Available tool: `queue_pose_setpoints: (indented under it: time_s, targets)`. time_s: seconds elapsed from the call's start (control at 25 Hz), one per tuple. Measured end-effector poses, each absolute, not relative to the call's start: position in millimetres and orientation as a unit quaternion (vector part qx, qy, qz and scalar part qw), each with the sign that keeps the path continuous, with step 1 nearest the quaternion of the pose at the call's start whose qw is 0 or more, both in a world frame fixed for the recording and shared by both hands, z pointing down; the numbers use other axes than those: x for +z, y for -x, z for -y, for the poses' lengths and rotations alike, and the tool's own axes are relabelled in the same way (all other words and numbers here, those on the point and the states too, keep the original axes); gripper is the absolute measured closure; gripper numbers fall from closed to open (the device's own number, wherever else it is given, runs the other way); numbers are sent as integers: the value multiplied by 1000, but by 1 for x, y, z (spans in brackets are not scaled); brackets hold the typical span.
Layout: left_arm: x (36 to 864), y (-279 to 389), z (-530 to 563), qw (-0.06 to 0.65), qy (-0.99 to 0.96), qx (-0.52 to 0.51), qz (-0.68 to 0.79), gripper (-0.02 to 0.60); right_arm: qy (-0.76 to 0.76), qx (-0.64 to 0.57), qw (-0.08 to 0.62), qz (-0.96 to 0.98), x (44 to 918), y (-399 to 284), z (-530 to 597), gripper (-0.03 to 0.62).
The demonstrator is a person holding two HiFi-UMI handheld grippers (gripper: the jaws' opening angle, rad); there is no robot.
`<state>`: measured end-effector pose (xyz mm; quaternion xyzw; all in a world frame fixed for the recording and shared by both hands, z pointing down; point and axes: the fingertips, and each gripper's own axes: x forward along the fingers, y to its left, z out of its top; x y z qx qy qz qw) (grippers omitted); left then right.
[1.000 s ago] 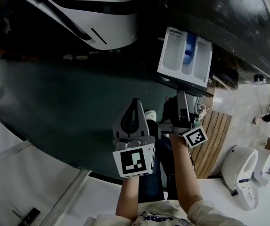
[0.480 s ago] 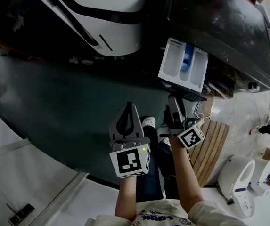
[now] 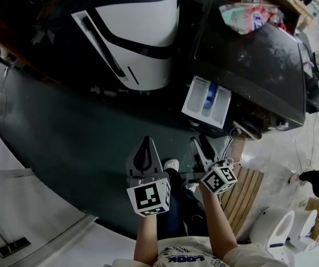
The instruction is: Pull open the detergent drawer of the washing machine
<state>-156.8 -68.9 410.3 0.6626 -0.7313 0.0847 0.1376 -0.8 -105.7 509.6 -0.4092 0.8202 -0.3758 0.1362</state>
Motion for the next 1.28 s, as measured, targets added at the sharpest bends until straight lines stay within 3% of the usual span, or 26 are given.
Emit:
queue_pose_setpoints:
  time_s: [0.24, 0.4, 0.76, 1.28]
  targets:
    - [361, 154, 67, 118, -653, 69, 745, 568, 438, -283, 79, -850, 439, -26, 113, 461]
    - [337, 151, 59, 111, -652, 61, 748, 568, 461, -228, 56, -856, 394, -44, 116, 469]
    - [266, 139, 42, 72, -650, 36, 755, 568, 495, -111, 28, -861, 296, -73, 110, 574]
    - [197, 138, 10, 25, -645, 13, 764, 568, 466, -48, 38, -883, 217, -53, 82, 582]
